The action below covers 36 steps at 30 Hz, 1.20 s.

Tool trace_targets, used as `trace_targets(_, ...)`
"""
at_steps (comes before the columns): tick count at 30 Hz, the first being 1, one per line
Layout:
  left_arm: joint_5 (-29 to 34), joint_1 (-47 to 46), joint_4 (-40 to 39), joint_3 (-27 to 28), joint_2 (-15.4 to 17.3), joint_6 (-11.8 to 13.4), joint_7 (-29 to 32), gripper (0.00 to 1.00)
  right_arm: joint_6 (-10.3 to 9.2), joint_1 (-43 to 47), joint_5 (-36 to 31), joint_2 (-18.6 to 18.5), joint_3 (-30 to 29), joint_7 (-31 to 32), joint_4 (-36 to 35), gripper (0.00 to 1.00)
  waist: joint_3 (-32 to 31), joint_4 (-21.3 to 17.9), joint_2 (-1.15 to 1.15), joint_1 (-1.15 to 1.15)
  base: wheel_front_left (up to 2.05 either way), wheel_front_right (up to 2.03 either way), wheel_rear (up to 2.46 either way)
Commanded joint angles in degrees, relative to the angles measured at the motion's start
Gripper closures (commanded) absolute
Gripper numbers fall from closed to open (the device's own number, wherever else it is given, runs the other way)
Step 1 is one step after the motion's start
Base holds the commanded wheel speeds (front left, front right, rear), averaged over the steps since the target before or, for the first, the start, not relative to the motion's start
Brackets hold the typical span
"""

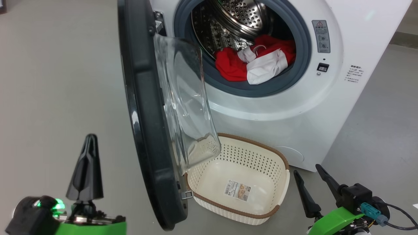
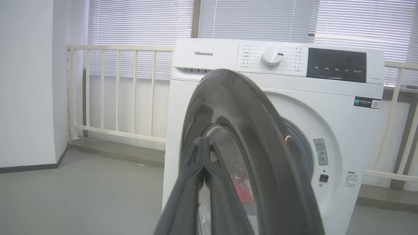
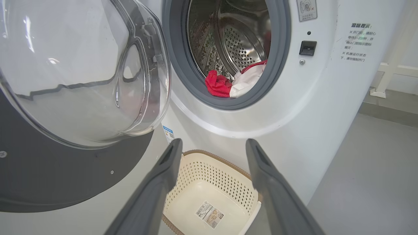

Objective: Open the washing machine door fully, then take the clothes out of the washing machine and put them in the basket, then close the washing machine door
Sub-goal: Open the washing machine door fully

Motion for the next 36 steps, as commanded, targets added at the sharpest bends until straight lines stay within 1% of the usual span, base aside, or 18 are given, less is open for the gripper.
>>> trace_targets(1,-0.1,-1.9,-3.5,0.7,0.5,0.6,-0.3,1.00,0.35,-0.7,-0.6,-0.1,1.2,-0.8,-1.7,0.00,0.0,-0.1,0.00,0.00,0.00,0.00,0.00)
trace_targets(5,0.6,-1.0,-9.9,-4.6,0.5,0.9,-0.3,1.00,0.35,-0.6,-0.6,-0.1,1.2,-0.8,-1.8,0.00,-0.2,-0.3,0.00,0.00,0.00,0.00,0.00)
trace_targets(9,1.7,1.0,-11.3,-11.7,0.5,0.2,-0.3,1.00,0.35,-0.6,-0.7,0.0,1.3,-0.8,-1.9,0.00,-0.3,-0.5,0.00,0.00,0.00,0.00,0.00)
trace_targets(13,1.7,2.7,-8.4,-17.1,0.5,-0.1,-0.3,1.00,0.35,-0.6,-0.8,0.0,1.3,-0.8,-1.9,0.00,-0.3,-0.7,0.00,0.00,0.00,0.00,0.00)
trace_targets(19,-0.3,3.8,-1.0,-21.2,0.5,-0.2,-0.3,1.00,0.35,-0.6,-0.9,0.0,1.4,-0.8,-1.8,0.00,-0.3,-0.9,0.00,0.00,0.00,0.00,0.00)
trace_targets(23,-1.4,3.6,4.7,-22.3,0.5,-0.1,-0.3,1.00,0.35,-0.6,-0.9,0.1,1.5,-0.8,-1.8,0.00,-0.5,-1.1,0.00,0.00,0.00,0.00,0.00)
trace_targets(27,-2.1,2.9,8.9,-21.9,0.5,0.5,-0.3,1.00,0.35,-0.5,-0.9,0.1,1.5,-0.8,-1.8,0.00,-0.7,-1.2,0.00,0.00,0.00,0.00,0.00)
trace_targets(36,-3.0,2.0,13.1,-19.4,0.5,1.5,-0.3,1.00,0.35,-0.1,-0.7,0.2,1.3,-0.8,-2.0,0.00,-1.1,-0.9,0.00,0.00,0.00,0.00,0.00)
